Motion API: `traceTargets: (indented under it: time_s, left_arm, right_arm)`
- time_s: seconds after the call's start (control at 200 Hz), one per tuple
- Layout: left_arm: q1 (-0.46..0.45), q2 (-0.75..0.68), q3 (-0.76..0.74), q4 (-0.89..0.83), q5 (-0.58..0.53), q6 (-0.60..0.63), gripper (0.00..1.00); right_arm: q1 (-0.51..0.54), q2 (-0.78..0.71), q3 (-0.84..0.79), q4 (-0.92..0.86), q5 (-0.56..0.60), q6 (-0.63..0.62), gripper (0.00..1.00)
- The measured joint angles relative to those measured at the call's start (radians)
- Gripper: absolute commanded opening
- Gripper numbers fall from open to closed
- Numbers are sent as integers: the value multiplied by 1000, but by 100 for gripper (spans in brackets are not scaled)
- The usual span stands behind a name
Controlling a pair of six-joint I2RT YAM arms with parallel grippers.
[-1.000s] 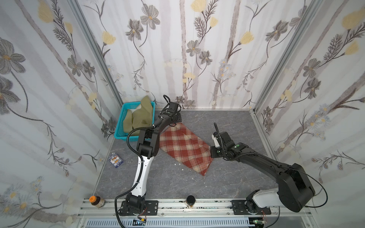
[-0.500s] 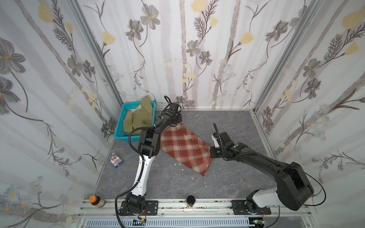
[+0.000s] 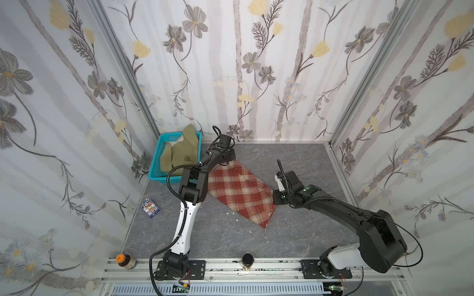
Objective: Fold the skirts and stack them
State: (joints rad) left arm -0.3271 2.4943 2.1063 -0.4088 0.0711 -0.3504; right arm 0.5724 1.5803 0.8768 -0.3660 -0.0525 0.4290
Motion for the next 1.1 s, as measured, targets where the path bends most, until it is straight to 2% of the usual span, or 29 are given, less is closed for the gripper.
traceTargets:
  time_s: [0.205, 0.545, 1.099]
  left_arm:
    - [1, -18, -15, -2, -17, -4, 0]
    - [50, -148, -112, 0, -72, -20, 0]
    - [58, -196, -187, 9, -111, -35, 0]
  right_arm:
    - [-1, -3, 1, -1, 6, 8, 4]
    - [2, -42, 27, -29, 19, 7, 3]
    - [2, -50, 51, -41, 34, -19, 1]
